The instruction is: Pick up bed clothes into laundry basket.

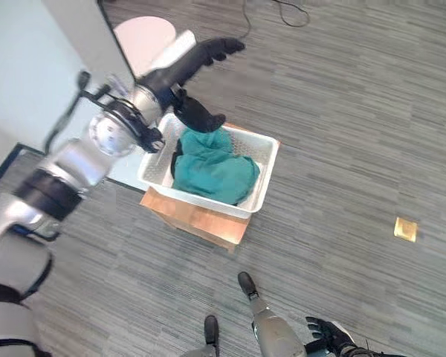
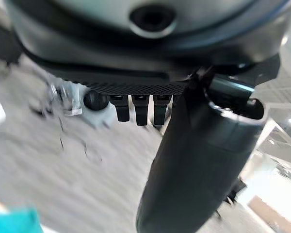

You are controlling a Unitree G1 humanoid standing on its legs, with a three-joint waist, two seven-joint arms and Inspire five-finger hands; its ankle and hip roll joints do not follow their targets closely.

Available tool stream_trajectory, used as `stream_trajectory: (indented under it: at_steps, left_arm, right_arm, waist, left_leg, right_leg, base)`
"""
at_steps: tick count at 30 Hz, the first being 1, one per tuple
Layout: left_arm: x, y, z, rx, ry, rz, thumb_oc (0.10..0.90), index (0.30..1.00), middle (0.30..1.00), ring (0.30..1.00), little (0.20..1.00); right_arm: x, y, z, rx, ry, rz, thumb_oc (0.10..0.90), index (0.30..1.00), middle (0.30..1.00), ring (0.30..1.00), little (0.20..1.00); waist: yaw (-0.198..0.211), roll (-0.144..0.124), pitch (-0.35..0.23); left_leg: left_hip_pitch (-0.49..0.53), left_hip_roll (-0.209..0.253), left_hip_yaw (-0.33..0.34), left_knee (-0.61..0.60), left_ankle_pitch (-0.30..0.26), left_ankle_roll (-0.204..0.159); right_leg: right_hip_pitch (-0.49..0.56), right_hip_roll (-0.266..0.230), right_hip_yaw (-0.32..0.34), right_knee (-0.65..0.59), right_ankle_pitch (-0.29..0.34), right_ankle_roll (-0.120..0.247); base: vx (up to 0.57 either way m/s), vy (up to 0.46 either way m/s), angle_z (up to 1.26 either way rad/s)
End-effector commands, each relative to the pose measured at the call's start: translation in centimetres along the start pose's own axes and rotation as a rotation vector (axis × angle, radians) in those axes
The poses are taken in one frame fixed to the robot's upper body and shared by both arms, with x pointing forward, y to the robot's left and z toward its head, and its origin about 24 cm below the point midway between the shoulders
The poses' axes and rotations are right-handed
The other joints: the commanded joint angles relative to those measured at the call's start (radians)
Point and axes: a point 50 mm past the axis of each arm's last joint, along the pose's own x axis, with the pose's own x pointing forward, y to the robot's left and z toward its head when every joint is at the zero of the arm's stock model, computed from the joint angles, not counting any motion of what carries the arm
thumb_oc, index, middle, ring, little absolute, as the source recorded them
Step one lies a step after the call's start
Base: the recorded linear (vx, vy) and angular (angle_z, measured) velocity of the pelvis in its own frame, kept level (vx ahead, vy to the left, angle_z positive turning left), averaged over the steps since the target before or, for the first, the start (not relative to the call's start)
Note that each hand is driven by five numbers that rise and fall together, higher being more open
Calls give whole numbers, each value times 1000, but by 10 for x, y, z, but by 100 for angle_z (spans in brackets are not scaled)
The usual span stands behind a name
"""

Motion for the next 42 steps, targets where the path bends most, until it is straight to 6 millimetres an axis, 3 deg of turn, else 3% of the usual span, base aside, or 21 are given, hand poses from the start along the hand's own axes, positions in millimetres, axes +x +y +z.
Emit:
stream_trajectory:
  at_steps: [1, 4, 5, 6, 8, 9, 12, 14, 18, 22, 23, 24, 27, 30, 33, 34, 36, 37, 39, 40, 42]
  left_arm:
    - [-35, 43, 0, -33, -32, 211, 800, 900, 900, 900, 900]
    - [-105, 45, -23, -162, 55, 403, 800, 900, 900, 900, 900]
    - [-125, 37, -27, -225, 85, 445, 800, 900, 900, 900, 900]
    - [-170, 8, -47, -432, 182, 584, 800, 900, 900, 900, 900]
    - [-203, -20, -56, -493, 315, 619, 800, 900, 900, 900, 900]
    - [-204, -20, -56, -493, 317, 620, 800, 900, 900, 900, 900]
    - [-249, -71, -66, -775, 484, 689, 800, 900, 900, 900, 900]
    - [-265, -95, -68, -776, 601, 627, 800, 900, 900, 900, 900]
    - [-253, -158, -68, -1054, 658, 571, 800, 900, 900, 900, 900]
    - [-234, -171, -67, -1114, 627, 551, 800, 900, 900, 900, 900]
    - [-222, -174, -68, -1105, 612, 506, 800, 900, 900, 900, 900]
    - [-222, -174, -68, -1105, 611, 506, 800, 900, 900, 900, 900]
    - [-209, -181, -71, -1099, 603, 466, 800, 900, 900, 900, 900]
    - [-194, -177, -70, -1091, 543, 465, 800, 900, 900, 900, 900]
    - [-196, -173, -68, -1019, 536, 464, 800, 900, 900, 900, 900]
    - [-202, -172, -70, -1016, 562, 510, 800, 900, 900, 900, 900]
    - [-204, -174, -70, -1033, 573, 525, 800, 900, 900, 900, 900]
    - [-210, -176, -72, -1039, 603, 554, 800, 900, 900, 900, 900]
    - [-224, -180, -73, -1010, 663, 539, 800, 900, 900, 900, 900]
    - [-233, -175, -70, -982, 666, 548, 800, 900, 900, 900, 900]
    - [-233, -166, -70, -953, 646, 566, 800, 900, 900, 900, 900]
  right_arm:
    - [-26, -65, 6, 1, -117, -216, 800, 900, 900, 900, 900]
    - [-50, -108, 73, -4, -426, -401, 800, 900, 900, 900, 900]
    - [-56, -116, 85, -23, -476, -437, 800, 900, 900, 900, 900]
    - [-80, -123, 127, -116, -663, -509, 800, 900, 900, 900, 900]
    - [-103, -121, 164, -154, -856, -544, 800, 900, 900, 900, 900]
    - [-104, -121, 164, -155, -855, -543, 800, 900, 900, 900, 900]
    - [-127, -90, 202, -156, -1102, -435, 800, 900, 900, 900, 900]
    - [-132, -67, 215, -146, -1209, -314, 800, 900, 900, 900, 900]
    - [-107, 0, 209, -69, -1167, 26, 800, 900, 900, 900, 900]
    - [-102, 25, 203, -32, -1142, 135, 800, 900, 900, 900, 900]
    - [-103, 33, 200, -27, -1137, 166, 800, 900, 900, 900, 900]
    - [-103, 33, 201, -27, -1138, 166, 800, 900, 900, 900, 900]
    - [-108, 33, 200, -141, -1161, 130, 800, 900, 900, 900, 900]
    - [-111, 23, 201, -192, -1177, 54, 800, 900, 900, 900, 900]
    - [-105, 16, 197, -142, -1147, 46, 800, 900, 900, 900, 900]
    - [-99, 10, 195, -78, -1121, 26, 800, 900, 900, 900, 900]
    - [-96, 9, 194, -52, -1110, 24, 800, 900, 900, 900, 900]
    - [-95, 8, 193, -31, -1102, 32, 800, 900, 900, 900, 900]
    - [-93, 6, 189, -15, -1075, 29, 800, 900, 900, 900, 900]
    - [-91, 3, 183, 41, -1052, 14, 800, 900, 900, 900, 900]
    - [-86, 3, 180, 89, -1033, 5, 800, 900, 900, 900, 900]
  waist:
    - [46, -48, -160]
    - [79, -69, -182]
    - [81, -69, -192]
    - [97, -85, -199]
    - [116, -88, -210]
    - [115, -87, -211]
    - [147, -94, -215]
    - [174, -95, -216]
    - [220, -96, -205]
    - [240, -85, -188]
    - [236, -70, -174]
    - [233, -69, -175]
    - [191, -53, -177]
    - [165, -56, -172]
    - [210, -66, -168]
    - [261, -69, -160]
    - [272, -69, -154]
    - [284, -75, -137]
    - [312, -99, -125]
    - [318, -123, -121]
    - [299, -132, -132]
  left_leg:
    - [-97, 1, -11, -4, 56, -28]
    - [-88, 3, -6, -4, 54, -25]
    - [-83, 3, -5, -4, 42, -20]
    - [-78, 1, -2, -4, 42, -14]
    - [-71, -1, -1, -4, 32, -6]
    - [-71, -1, -1, -4, 32, -6]
    - [-65, -8, -8, -4, 31, 4]
    - [-61, -15, -18, -4, 32, 11]
    - [-57, -28, -54, -3, 47, 21]
    - [-64, -41, -112, 10, 63, 19]
    - [-67, -57, -195, 19, 81, 9]
    - [-72, -57, -198, 19, 85, 9]
    - [-100, -83, -326, 33, 125, -23]
    - [-162, -64, -307, 33, 162, -49]
    - [-261, -44, -304, 17, 215, -73]
    - [-337, -54, -293, -4, 223, -79]
    - [-353, -49, -264, -4, 213, -77]
    - [-343, -46, -181, 26, 177, -53]
    - [-307, -66, -108, 219, 125, -36]
    - [-271, -54, -63, 355, 63, -19]
    - [-217, 44, 42, 387, 47, -17]
  right_leg:
    - [99, -19, -8, 2, -185, 93]
    - [106, -20, -12, 2, -183, 91]
    - [110, -21, -12, 2, -190, 90]
    - [113, -21, -9, 2, -183, 86]
    - [120, -22, -10, 2, -192, 80]
    - [120, -22, -10, 2, -192, 80]
    - [129, -26, -14, 2, -193, 75]
    - [138, -31, -27, 3, -194, 73]
    - [155, -41, -73, 17, -201, 65]
    - [142, -46, -133, 137, -259, 56]
    - [124, -32, -121, 238, -312, 54]
    - [121, -32, -124, 237, -309, 55]
    - [142, 41, 52, 290, -380, 41]
    - [191, 85, 173, 263, -392, 31]
    - [235, 74, 126, 175, -394, 5]
    - [241, 86, 76, 144, -405, -21]
    - [232, 90, 47, 145, -397, -24]
    - [226, 85, 22, 154, -395, -22]
    - [211, 58, -59, 140, -365, -12]
    - [191, 1, -174, 113, -328, -8]
    - [170, -32, -299, 96, -310, -11]
  base:
    - [6, 37, 9]
    - [-2, 50, 8]
    - [-24, 87, -7]
    - [6, 90, -6]
    - [18, 82, -4]
    - [25, 62, 1]
    - [-20, 65, 13]
    - [-26, 64, 9]
    - [-52, 32, 29]
    - [-75, 2, 46]
    - [-80, -9, 85]
    - [-86, -35, 133]
    - [-91, -79, 189]
    - [-211, -198, 190]
    - [-304, -337, 239]
    - [-262, -318, 133]
    - [-242, -207, 151]
    - [-308, -70, 164]
    - [-510, -98, 141]
    - [-562, -60, 243]
    - [-446, 12, 277]
